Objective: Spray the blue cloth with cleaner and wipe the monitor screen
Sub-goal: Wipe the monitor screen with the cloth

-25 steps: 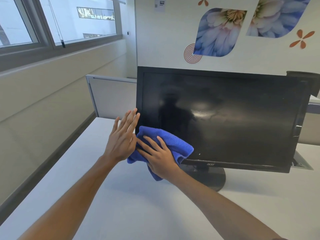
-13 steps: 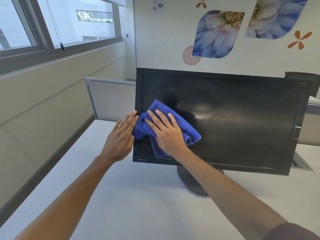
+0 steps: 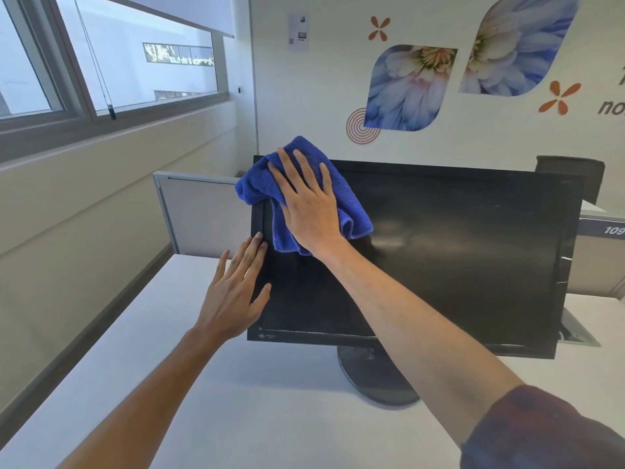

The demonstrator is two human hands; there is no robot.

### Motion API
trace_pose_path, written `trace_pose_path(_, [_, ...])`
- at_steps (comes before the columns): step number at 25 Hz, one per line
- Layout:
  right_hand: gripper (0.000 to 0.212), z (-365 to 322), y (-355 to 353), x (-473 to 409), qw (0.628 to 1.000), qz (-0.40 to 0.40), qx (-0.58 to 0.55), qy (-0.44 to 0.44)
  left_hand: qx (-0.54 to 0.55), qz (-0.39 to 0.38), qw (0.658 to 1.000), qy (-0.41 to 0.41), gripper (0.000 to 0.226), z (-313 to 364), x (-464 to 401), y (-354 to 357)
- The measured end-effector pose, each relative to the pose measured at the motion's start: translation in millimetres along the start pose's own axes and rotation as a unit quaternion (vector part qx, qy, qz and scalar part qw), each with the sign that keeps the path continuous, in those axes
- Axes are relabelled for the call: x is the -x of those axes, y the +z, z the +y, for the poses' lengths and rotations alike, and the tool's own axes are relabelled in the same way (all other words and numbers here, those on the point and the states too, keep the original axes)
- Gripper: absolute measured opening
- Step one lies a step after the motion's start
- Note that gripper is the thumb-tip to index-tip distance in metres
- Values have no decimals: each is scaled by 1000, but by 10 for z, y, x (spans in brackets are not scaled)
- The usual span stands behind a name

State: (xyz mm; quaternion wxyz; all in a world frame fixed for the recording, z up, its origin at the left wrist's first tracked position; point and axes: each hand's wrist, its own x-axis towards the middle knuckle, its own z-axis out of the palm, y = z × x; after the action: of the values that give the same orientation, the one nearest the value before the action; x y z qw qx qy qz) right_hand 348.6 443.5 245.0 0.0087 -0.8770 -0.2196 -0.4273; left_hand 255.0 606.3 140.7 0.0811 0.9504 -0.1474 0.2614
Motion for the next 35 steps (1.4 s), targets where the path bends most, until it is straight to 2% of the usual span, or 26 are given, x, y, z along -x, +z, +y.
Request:
trace_pose_path(6, [55,341,-57,187,1000,-9,13,14,-13,-16,1000,-13,72,53,-8,25])
trace_pose_path(15, [55,1276,-349,705,995,-13,42,92,-17,17,997,-69,76,357,-34,113])
trace_pose_path(30, [57,2989,-839,1572,980,-16,85,178,-26,23,999,-4,71,1227,-469,240])
trace_pose_path(35, [58,3565,-1074,1745,972,-10,97,213,-20,31,999,-16,73,1363,-568,307])
